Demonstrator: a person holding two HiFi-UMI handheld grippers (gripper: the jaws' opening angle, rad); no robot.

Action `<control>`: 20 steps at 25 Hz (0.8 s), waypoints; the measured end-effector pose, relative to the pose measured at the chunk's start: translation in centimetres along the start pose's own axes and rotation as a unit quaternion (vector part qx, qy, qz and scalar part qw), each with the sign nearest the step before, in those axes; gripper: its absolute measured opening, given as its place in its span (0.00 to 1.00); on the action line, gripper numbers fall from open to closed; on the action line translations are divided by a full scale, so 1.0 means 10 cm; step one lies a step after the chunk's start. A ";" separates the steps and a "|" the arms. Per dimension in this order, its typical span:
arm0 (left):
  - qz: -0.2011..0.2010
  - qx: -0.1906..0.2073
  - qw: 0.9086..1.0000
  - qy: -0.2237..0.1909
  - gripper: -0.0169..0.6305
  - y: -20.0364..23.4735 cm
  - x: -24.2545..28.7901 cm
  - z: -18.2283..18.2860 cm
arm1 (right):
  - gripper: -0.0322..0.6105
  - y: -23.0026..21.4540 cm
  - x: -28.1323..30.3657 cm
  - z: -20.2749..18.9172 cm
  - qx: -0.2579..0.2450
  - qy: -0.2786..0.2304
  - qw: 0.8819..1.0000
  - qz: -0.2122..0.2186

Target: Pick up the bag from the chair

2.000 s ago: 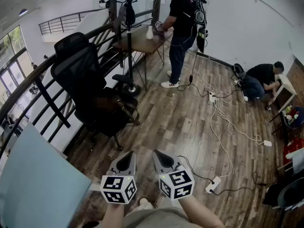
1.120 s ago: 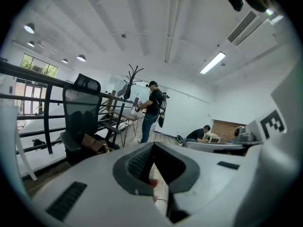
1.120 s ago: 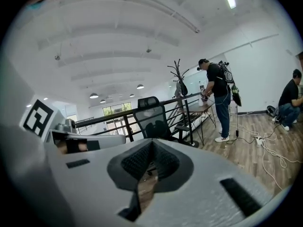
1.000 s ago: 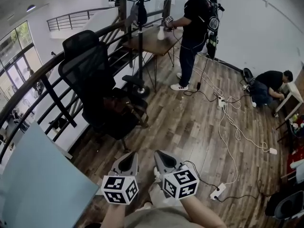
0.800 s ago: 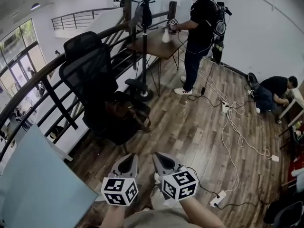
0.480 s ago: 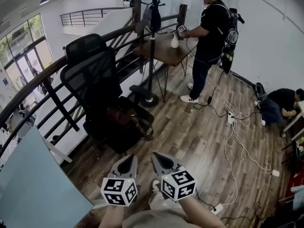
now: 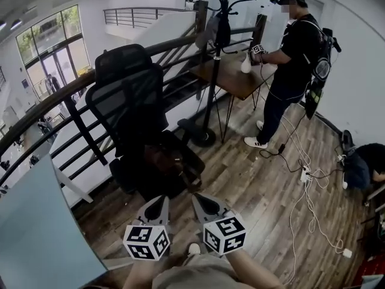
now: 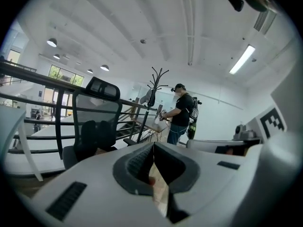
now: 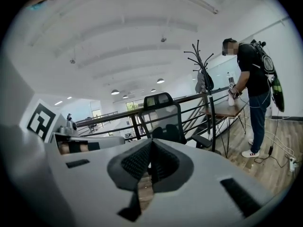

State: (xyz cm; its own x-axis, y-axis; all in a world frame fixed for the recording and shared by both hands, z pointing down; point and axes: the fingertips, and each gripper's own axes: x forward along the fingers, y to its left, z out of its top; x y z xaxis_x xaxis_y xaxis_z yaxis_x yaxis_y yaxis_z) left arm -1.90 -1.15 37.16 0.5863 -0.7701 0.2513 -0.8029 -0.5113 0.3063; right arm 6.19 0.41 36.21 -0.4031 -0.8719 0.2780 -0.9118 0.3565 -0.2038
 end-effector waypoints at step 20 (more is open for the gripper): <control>0.138 -0.036 0.990 -0.016 0.03 0.66 0.64 0.06 | 0.05 -0.75 0.97 0.10 -0.004 0.026 0.997 0.071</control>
State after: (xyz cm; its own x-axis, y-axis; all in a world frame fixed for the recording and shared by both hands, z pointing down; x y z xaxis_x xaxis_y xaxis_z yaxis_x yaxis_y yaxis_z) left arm -3.54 -9.66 40.27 0.3413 -0.8887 0.3062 -0.9215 -0.2520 0.2956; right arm 9.20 -11.01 39.52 -0.5321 -0.7937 0.2946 -0.8453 0.4784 -0.2379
